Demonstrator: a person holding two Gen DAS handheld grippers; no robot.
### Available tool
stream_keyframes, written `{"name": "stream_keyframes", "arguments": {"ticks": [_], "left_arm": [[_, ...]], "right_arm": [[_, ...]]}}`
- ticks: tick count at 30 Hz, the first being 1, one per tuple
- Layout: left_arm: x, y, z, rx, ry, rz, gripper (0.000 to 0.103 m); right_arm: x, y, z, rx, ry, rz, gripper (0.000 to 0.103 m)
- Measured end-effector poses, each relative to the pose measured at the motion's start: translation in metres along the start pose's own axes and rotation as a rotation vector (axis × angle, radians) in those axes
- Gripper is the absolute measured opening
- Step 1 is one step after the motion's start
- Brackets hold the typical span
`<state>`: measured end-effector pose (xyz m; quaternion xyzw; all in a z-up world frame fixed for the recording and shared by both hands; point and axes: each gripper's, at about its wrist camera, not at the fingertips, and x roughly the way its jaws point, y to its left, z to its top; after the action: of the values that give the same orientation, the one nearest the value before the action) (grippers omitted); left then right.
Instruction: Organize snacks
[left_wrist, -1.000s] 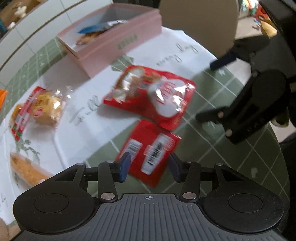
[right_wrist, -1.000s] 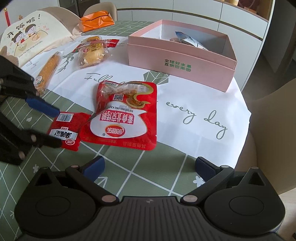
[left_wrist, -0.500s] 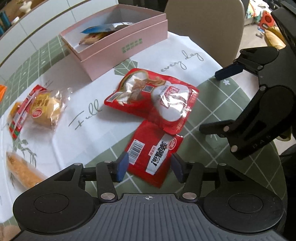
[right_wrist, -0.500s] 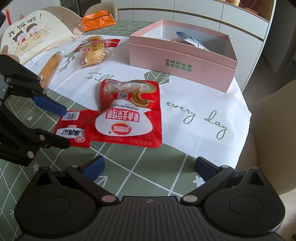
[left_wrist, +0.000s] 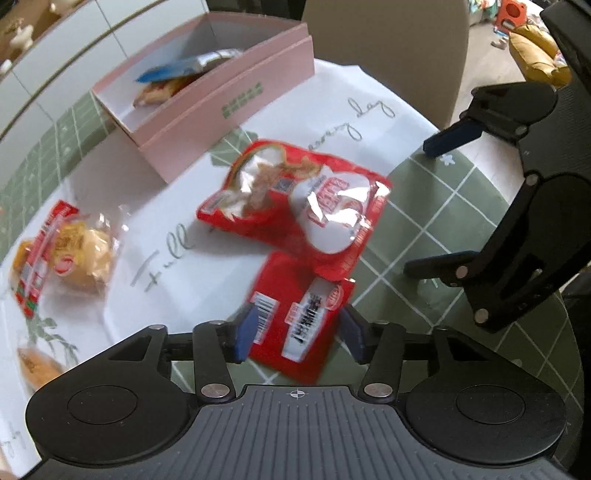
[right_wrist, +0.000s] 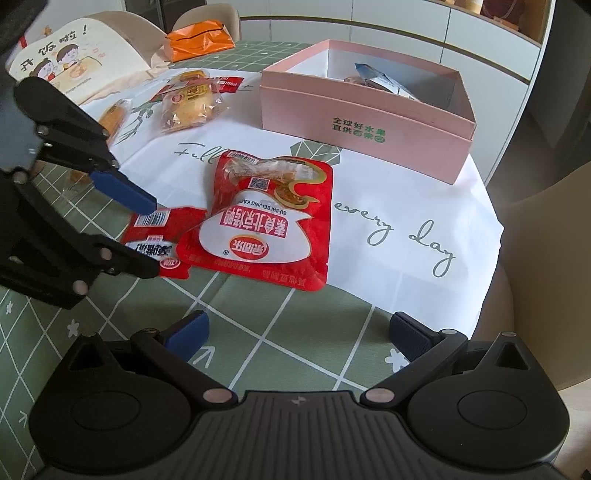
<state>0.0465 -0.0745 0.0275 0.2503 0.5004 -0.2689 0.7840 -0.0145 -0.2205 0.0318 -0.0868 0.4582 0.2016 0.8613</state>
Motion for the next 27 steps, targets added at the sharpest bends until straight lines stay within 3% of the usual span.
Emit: {"name": "stream_keyframes", "arguments": {"ticks": [6, 13, 18, 20, 23, 27], "left_arm": [[0.000, 0.003, -0.002, 0.009, -0.017, -0.039, 0.058], [0.005, 0.024, 0.002, -0.108, -0.043, 0.009, 0.058], [0.000, 0.036, 0.006, -0.177, -0.056, -0.061, 0.055], [-0.004, 0.041, 0.006, -0.220, -0.064, -0.053, 0.054], [-0.007, 0.054, 0.003, -0.404, -0.034, -0.013, 0.052], [-0.006, 0.077, -0.020, -0.827, -0.047, -0.049, 0.052]], "right_arm": [[-0.002, 0.000, -0.002, -0.030, 0.006, 0.019, 0.103], [-0.005, 0.001, -0.007, -0.028, -0.008, 0.017, 0.103], [-0.005, 0.001, -0.007, -0.027, -0.010, 0.017, 0.103], [-0.006, 0.002, -0.009, -0.029, -0.014, 0.018, 0.103], [-0.006, 0.001, -0.009, -0.032, -0.019, 0.021, 0.103], [-0.006, 0.001, -0.010, -0.032, -0.024, 0.021, 0.103]]}}
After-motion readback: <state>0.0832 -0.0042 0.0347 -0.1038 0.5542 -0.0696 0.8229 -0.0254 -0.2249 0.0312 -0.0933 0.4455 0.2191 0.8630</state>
